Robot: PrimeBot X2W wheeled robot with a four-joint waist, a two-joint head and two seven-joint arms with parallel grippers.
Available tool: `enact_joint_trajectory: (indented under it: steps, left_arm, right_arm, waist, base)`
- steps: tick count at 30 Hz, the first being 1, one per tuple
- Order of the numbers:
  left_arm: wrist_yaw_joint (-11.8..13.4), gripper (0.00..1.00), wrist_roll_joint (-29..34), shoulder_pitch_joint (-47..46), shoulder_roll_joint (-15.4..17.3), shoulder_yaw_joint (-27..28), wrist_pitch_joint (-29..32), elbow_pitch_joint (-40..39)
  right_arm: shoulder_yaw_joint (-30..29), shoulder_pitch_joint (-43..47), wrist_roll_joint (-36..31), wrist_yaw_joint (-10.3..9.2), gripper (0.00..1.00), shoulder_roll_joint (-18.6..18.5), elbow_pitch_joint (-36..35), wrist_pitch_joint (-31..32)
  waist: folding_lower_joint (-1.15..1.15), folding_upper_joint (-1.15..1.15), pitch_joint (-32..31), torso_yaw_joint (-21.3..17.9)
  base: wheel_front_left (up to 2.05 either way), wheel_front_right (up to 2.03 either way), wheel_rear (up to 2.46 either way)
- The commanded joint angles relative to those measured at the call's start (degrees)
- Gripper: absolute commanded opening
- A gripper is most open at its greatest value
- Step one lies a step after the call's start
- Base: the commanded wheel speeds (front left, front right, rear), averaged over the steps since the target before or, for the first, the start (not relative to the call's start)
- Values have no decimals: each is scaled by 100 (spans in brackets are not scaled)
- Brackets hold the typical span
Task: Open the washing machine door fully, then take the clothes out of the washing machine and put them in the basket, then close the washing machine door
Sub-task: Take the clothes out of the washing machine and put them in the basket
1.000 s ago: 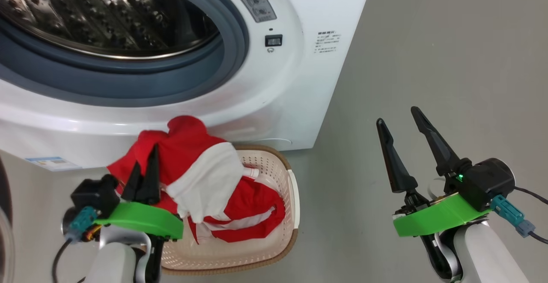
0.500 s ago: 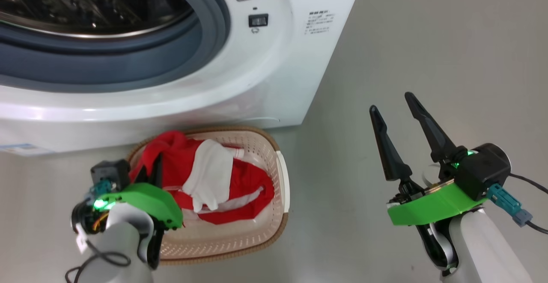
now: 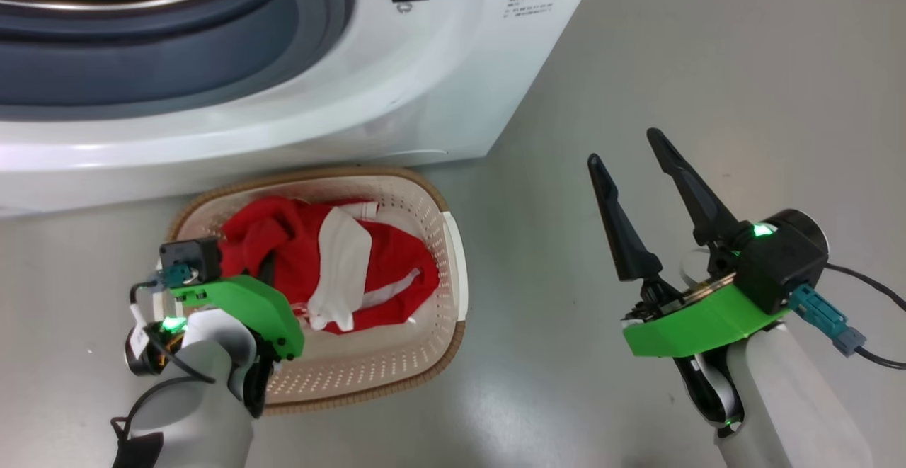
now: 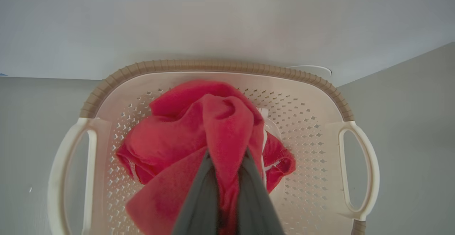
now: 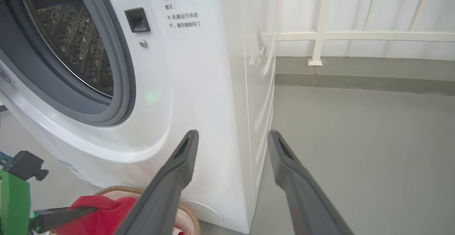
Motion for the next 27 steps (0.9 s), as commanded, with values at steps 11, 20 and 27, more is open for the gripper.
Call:
enact_joint_trajectory:
  steps: [11,20,27]
  left_arm:
    - [35,0,-214,19,152,-163,199,217]
    - [15,100,-324,83,152,-253,-66,240]
    - [39,100,-388,268,152,-328,-316,-26]
  right_arm:
    - [203,-192,63,26,100,23,-86,-36]
    - [99,-134,72,26,100,23,-20,-36]
    - [105,-69,133,26,100,23,71,-36]
  waist:
    - [0,0,237,-104]
    - [0,0,-24,-21]
    - [0,0,-336,127]
  base:
    - [0,0,0]
    - [0,0,0]
    - [0,0,0]
